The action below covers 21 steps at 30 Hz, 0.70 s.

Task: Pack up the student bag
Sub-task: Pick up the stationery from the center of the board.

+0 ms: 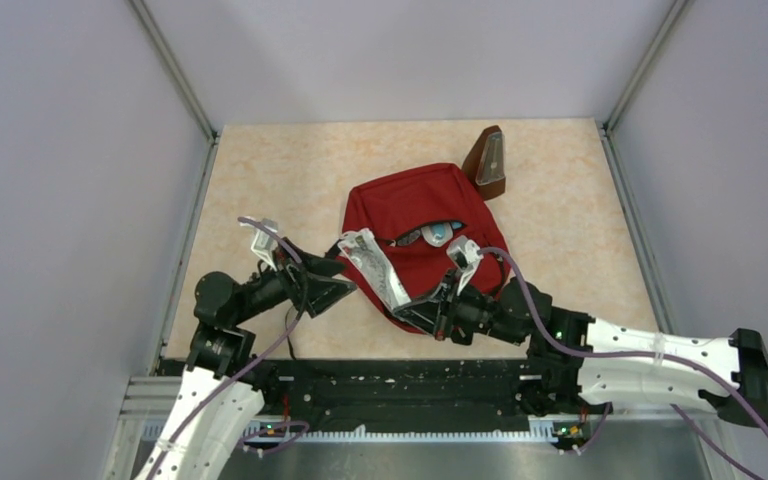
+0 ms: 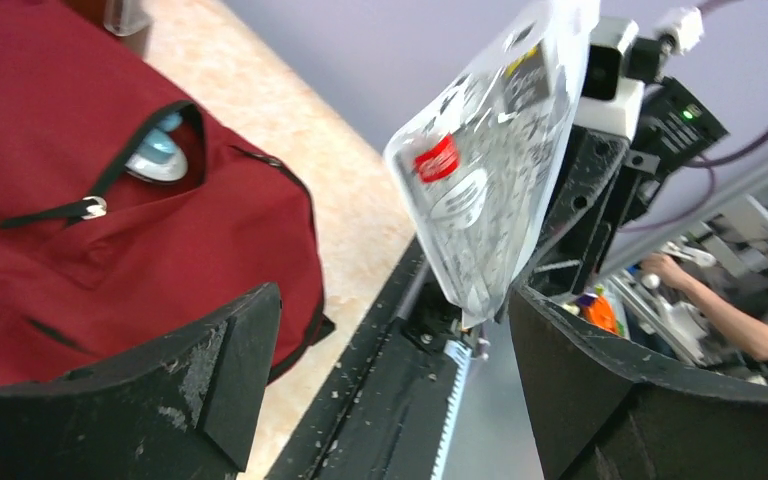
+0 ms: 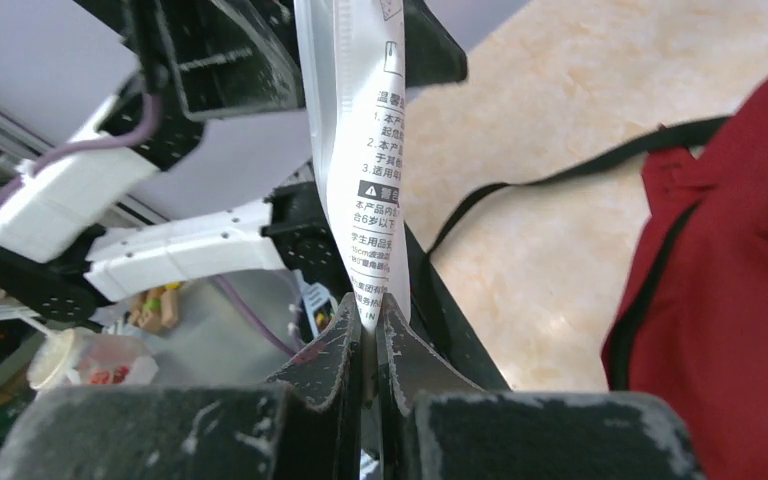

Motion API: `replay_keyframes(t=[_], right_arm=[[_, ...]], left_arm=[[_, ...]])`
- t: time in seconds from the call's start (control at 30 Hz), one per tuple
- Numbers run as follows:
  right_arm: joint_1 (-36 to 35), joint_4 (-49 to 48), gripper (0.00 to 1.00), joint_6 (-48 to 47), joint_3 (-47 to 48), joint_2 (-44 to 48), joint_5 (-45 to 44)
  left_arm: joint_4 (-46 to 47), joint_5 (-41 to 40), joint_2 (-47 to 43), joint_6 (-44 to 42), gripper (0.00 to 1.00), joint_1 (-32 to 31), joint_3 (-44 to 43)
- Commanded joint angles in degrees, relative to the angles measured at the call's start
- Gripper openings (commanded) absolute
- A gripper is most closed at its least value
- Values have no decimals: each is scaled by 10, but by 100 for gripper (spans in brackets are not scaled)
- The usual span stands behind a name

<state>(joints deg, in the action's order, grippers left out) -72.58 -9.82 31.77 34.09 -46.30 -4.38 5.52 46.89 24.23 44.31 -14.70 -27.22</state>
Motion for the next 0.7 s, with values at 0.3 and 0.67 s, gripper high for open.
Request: replay_keyframes(t=[0.3, 0.67], right_arm=[[4, -171, 0, 31, 13, -76, 111], [6, -115, 74, 10, 17, -83, 57]], left_arm=[[301, 74, 1, 193, 71, 0, 56], [241, 45, -12, 161, 0, -1, 51]])
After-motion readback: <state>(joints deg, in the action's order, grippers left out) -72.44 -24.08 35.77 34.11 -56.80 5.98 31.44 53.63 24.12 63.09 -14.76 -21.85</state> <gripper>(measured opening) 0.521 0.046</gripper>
